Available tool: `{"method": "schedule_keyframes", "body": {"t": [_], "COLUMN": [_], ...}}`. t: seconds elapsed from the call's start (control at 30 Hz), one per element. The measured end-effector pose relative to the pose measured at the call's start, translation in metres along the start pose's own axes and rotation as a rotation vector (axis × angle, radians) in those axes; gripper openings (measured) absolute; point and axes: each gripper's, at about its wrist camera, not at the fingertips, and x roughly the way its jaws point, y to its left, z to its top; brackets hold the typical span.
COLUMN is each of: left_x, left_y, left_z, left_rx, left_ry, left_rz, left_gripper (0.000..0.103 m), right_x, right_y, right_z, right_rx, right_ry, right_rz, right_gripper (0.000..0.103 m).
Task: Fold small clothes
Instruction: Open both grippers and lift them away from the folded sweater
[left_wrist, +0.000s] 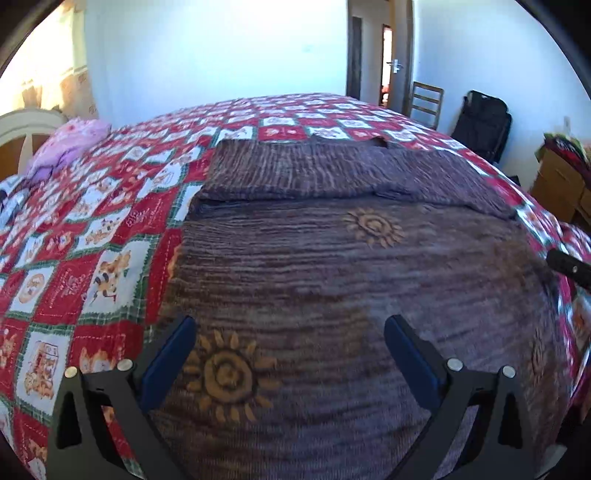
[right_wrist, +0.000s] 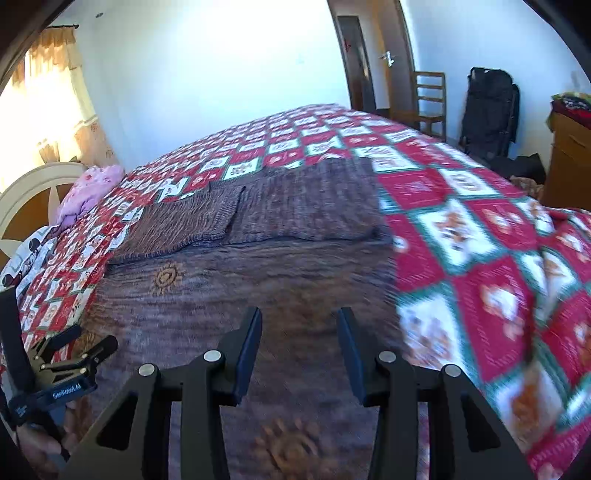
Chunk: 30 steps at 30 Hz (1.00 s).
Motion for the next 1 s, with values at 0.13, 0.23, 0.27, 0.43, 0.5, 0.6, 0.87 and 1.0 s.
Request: {"method": "schedule_keyframes", "body": {"t": [0.13, 0.23, 0.27, 0.43, 0.5, 0.6, 0.87, 1.0], "left_x": [-0.011, -0.016, -0.019, -0.037, -0.047, -0.062, -0.074, -0.080], "left_y": [-0.001, 0.001, 0.002, 0.010, 0.017, 0.030, 0.061, 0.078], "left_z": [-0.007, -0.012, -0.013, -0.022, -0.028, -0.039, -0.070, -0.081], "left_rx": [-0.009, -0.031, -0.033, -0.011, -0.003, -0.008, -0.075, -0.140], "left_ry": [-0.008, 0.012, 0.017, -0.007, -0.016, -0.028, 0.028, 0.035], "left_rz": [-0.033, -0.063, -0.065, -0.048, -0.049, -0.058, -0.057, -0.096], "left_gripper": [0.103, 0.103, 0.103, 0.103, 0.103, 0.103, 0.103, 0.103], "right_x": [-0.019, -0.030, -0.032, -0.059, -0.067, -0.077, -0.093, -0.098], "right_y": [-0.008, -0.012, -0.013, -0.023, -0.025, -0.030, -0.034, -0.019], "right_z": [-0.016, -0.027, -0.029, -0.044, -0.051, -0.066, -0.095, -0.094], "right_rx": [-0.005, -0.013, -0.015, 0.012, 0.022, 0.040, 0.123, 0.101], "right_ry": [-0.009, -0.021, -0.023, -0.063, -0.069, -0.059, -0.058, -0.072], "right_rz": [-0.016, -0.038, -0.045, -0.034, -0.032, -0.014, 0.063, 0.105], "right_gripper": [0.044, 0.044, 0.044, 0.044, 0.044, 0.044, 0.060, 0.060]}}
